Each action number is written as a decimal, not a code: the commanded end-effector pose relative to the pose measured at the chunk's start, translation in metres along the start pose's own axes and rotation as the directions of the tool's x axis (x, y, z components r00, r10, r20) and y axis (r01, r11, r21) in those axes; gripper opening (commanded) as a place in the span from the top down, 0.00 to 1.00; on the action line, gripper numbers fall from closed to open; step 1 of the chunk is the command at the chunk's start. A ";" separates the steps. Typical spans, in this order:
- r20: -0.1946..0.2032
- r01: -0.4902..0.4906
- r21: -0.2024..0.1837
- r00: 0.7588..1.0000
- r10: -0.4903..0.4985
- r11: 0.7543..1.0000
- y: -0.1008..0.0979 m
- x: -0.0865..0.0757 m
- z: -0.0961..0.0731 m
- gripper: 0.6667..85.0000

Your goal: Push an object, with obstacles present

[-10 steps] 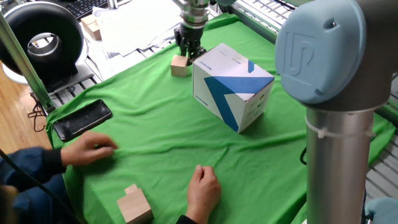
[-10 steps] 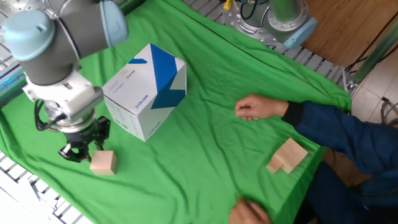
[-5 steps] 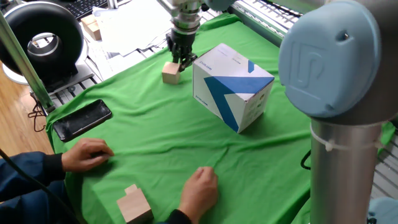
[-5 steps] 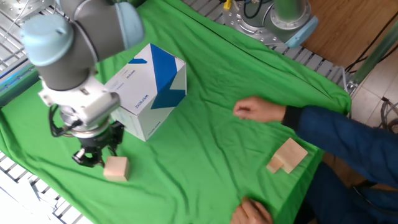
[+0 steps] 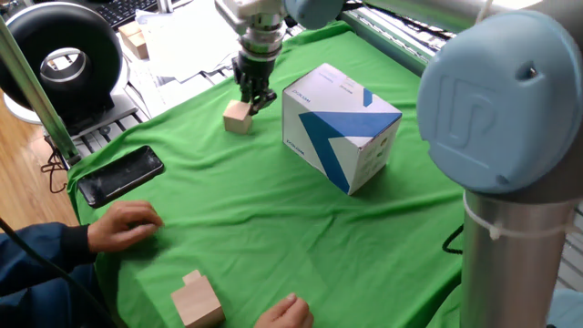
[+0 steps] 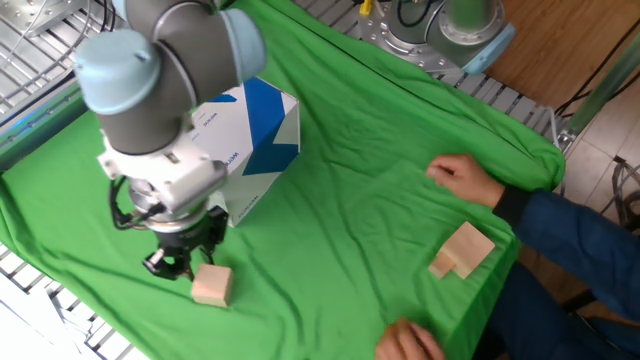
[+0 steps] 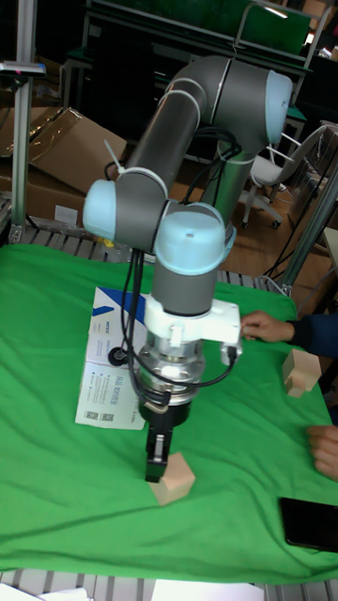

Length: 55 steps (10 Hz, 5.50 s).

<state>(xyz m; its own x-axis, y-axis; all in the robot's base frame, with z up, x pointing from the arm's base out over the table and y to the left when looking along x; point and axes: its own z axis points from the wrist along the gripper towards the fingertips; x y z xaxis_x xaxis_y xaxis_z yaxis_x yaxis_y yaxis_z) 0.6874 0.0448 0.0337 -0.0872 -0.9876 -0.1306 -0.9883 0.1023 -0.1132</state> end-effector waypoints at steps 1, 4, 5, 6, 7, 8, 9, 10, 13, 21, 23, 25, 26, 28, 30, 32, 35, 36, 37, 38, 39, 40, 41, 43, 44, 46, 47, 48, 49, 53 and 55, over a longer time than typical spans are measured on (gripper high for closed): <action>0.018 -0.059 0.008 0.998 0.059 0.998 0.007 -0.022 -0.003 0.58; -0.020 -0.271 0.072 0.962 0.274 0.960 -0.010 0.000 -0.035 0.58; -0.012 -0.366 0.107 0.929 0.369 0.925 -0.021 0.007 -0.043 0.58; 0.029 -0.483 0.109 0.875 0.483 0.869 -0.029 0.006 -0.047 0.58; 0.080 -0.557 0.106 0.831 0.551 0.824 -0.043 0.006 -0.052 0.57; 0.146 -0.631 0.119 0.775 0.615 0.766 -0.066 0.008 -0.063 0.56; 0.195 -0.724 0.101 0.687 0.700 0.683 -0.077 0.006 -0.070 0.56; 0.238 -0.833 0.070 0.548 0.802 0.549 -0.085 0.003 -0.070 0.56; 0.291 -0.954 -0.052 0.268 0.918 0.295 -0.094 -0.020 -0.054 0.56; 0.248 -0.971 -0.044 0.219 0.944 0.237 -0.063 -0.042 -0.005 0.56; 0.242 -0.971 -0.045 0.218 0.945 0.236 -0.059 -0.044 -0.002 0.55; 0.229 -0.970 -0.049 0.223 0.947 0.240 -0.056 -0.044 0.006 0.55; 0.205 -0.969 -0.039 0.229 0.951 0.242 -0.050 -0.040 0.008 0.56; 0.108 -0.964 -0.002 0.263 0.959 0.265 -0.028 -0.025 0.013 0.56; -0.013 -0.959 0.032 0.283 0.959 0.283 -0.002 -0.007 0.014 0.56; -0.071 -0.959 0.033 0.280 0.957 0.283 0.012 -0.002 0.012 0.57; -0.119 -0.977 0.005 0.213 0.970 0.215 0.029 -0.010 0.005 0.57; -0.143 -0.981 -0.006 0.191 0.971 0.192 0.037 -0.013 0.001 0.58; -0.160 -0.986 -0.020 0.165 0.973 0.164 0.043 -0.018 -0.003 0.58; -0.177 -0.987 -0.023 0.162 0.971 0.160 0.049 -0.018 -0.006 0.59; -0.184 -0.990 -0.030 0.144 0.972 0.141 0.053 -0.023 -0.008 0.60; -0.187 -0.991 -0.036 0.131 0.974 0.127 0.057 -0.027 -0.010 0.60; -0.187 -0.993 -0.035 0.120 0.975 0.116 0.060 -0.029 -0.011 0.60; -0.190 -0.995 -0.041 0.101 0.977 0.095 0.066 -0.034 -0.012 0.60; -0.189 -0.995 -0.045 0.094 0.977 0.087 0.068 -0.037 -0.010 0.60; -0.200 -0.997 -0.067 0.061 0.978 0.049 0.073 -0.044 -0.010 0.60; -0.205 -0.997 -0.068 0.051 0.977 0.038 0.076 -0.046 -0.011 0.61; -0.208 -0.997 -0.065 0.043 0.977 0.030 0.078 -0.045 -0.013 0.62; -0.211 -0.997 -0.073 0.020 0.977 0.005 0.080 -0.049 -0.017 0.62; -0.220 -0.997 -0.065 -0.013 0.975 -0.028 0.091 -0.052 -0.030 0.64; -0.199 -0.998 -0.055 -0.011 0.980 -0.022 0.092 -0.051 -0.028 0.65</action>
<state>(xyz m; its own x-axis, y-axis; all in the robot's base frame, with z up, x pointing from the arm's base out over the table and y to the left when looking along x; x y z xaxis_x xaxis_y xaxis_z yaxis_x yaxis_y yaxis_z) 0.6009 0.0982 0.0542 -0.9928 0.0706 0.0967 0.0874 0.9793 0.1826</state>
